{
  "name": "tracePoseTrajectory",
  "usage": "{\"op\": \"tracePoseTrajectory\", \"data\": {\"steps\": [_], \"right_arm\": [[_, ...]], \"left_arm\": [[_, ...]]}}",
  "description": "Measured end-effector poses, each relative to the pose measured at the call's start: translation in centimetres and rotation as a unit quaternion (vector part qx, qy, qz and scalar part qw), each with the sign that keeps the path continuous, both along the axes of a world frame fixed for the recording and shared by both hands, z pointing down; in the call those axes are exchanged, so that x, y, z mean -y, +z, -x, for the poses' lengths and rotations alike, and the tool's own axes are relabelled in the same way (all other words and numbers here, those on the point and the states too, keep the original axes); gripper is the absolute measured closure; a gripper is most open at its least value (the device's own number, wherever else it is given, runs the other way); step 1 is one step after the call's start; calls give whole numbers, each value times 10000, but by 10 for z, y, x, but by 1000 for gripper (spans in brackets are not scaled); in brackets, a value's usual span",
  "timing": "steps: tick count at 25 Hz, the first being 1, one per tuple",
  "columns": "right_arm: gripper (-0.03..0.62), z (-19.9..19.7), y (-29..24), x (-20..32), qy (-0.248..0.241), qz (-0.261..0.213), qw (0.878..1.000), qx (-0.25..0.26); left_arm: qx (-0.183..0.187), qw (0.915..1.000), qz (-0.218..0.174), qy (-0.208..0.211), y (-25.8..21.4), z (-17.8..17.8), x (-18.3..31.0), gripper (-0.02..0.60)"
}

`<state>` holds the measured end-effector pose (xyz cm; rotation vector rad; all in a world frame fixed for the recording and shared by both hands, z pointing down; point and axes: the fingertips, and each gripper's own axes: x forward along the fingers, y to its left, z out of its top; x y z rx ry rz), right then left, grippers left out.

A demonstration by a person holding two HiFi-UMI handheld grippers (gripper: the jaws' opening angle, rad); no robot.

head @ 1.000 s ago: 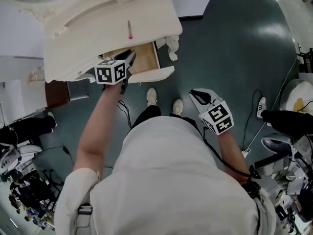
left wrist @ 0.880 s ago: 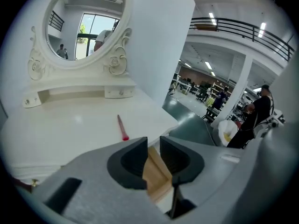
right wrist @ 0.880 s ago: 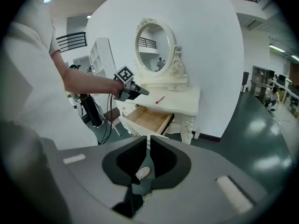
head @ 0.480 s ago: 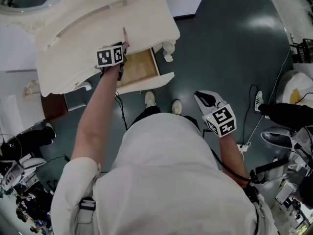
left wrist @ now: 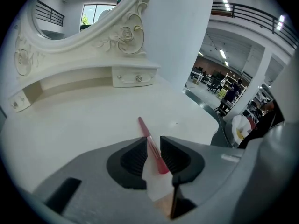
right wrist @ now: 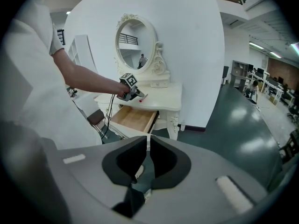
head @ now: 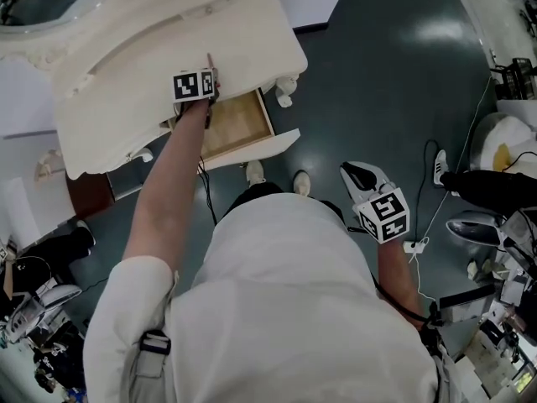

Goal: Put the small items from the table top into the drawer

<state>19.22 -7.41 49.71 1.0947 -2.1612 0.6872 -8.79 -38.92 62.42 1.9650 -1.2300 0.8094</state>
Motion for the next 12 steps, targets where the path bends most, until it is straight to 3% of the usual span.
{"op": "tracePoseTrajectory", "data": {"steps": [6, 12], "right_arm": [[569, 0, -4, -5, 193, 49, 9998, -47], [571, -4, -4, -6, 269, 65, 9996, -50]], "left_arm": [[155, 9998, 97, 93, 10, 3, 6, 492], [241, 9996, 117, 93, 10, 3, 7, 538]]}}
